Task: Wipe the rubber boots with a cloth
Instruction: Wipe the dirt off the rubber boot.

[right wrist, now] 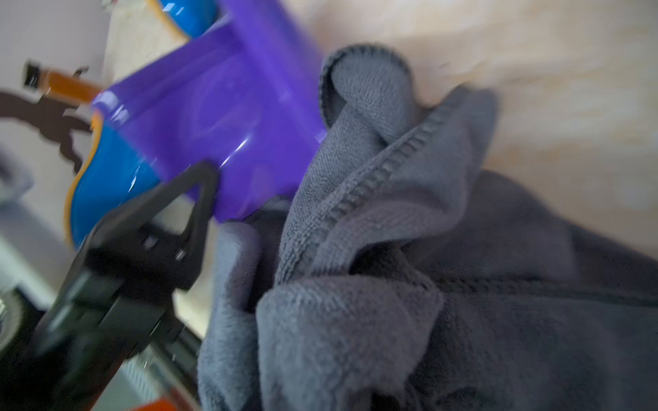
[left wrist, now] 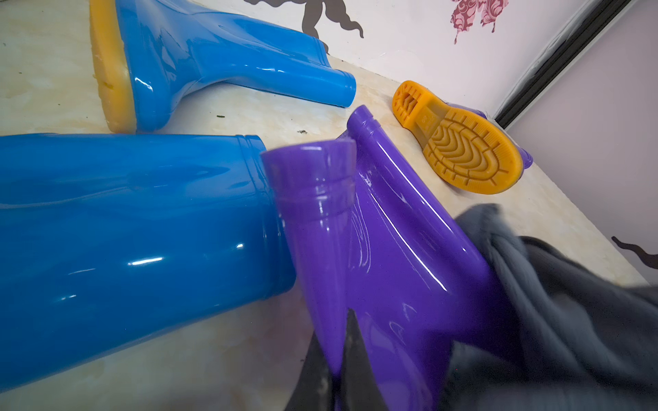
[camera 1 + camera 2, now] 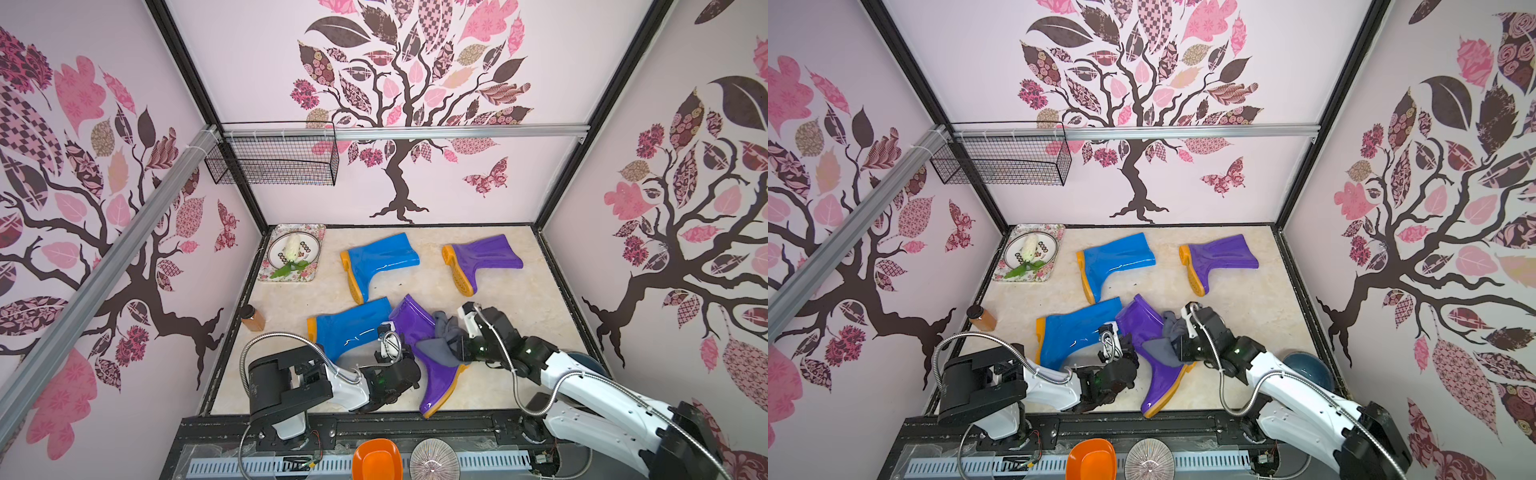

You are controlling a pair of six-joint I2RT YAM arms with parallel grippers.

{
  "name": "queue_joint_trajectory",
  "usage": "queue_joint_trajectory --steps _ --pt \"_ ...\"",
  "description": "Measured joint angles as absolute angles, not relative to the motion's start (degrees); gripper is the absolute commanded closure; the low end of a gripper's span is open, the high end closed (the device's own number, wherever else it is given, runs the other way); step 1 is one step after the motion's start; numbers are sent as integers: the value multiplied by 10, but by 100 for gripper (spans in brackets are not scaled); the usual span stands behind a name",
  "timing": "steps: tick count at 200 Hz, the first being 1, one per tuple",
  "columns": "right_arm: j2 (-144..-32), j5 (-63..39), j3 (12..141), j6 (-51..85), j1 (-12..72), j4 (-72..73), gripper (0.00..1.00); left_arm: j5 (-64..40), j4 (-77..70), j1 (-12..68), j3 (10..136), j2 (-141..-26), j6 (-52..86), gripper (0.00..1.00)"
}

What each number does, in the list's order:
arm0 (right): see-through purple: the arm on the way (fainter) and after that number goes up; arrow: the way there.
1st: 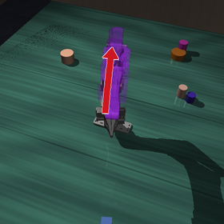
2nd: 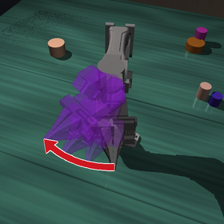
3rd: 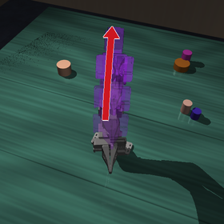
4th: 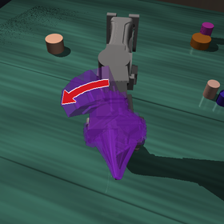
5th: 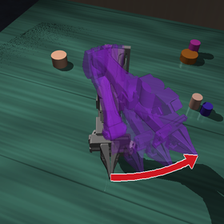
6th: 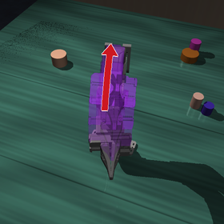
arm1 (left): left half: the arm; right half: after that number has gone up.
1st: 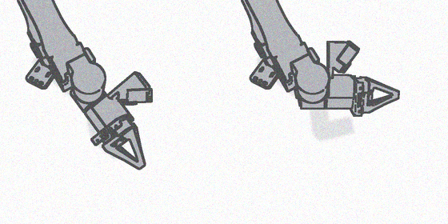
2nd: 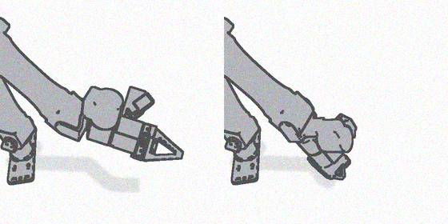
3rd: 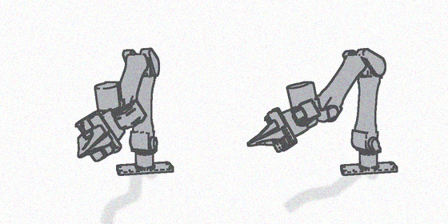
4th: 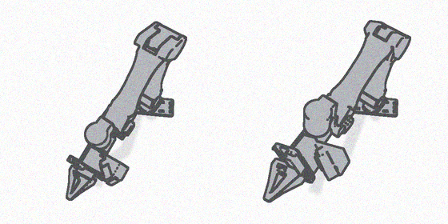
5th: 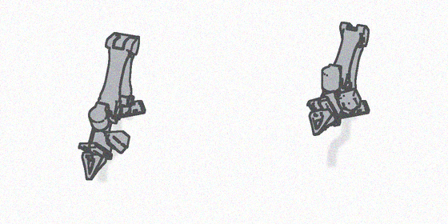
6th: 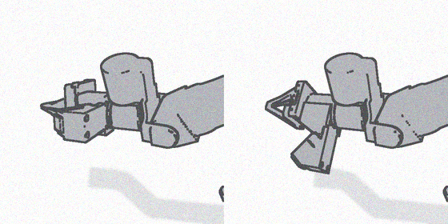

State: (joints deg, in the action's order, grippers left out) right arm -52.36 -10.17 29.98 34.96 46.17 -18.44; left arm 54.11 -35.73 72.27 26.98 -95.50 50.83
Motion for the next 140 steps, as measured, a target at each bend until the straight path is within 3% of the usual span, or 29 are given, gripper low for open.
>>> queue_joint_trajectory --steps 39,73,104,140 --pt "-555 -69 300 409 656 -157 100 545 -351 723 276 -955 508 100" --pt "-593 -41 308 443 704 -127 100 546 -348 723 276 -954 508 100" --pt "-580 0 303 452 673 -140 100 546 -347 723 276 -950 508 100" --pt "-558 -8 276 430 496 -154 100 542 -347 723 276 -949 508 100"
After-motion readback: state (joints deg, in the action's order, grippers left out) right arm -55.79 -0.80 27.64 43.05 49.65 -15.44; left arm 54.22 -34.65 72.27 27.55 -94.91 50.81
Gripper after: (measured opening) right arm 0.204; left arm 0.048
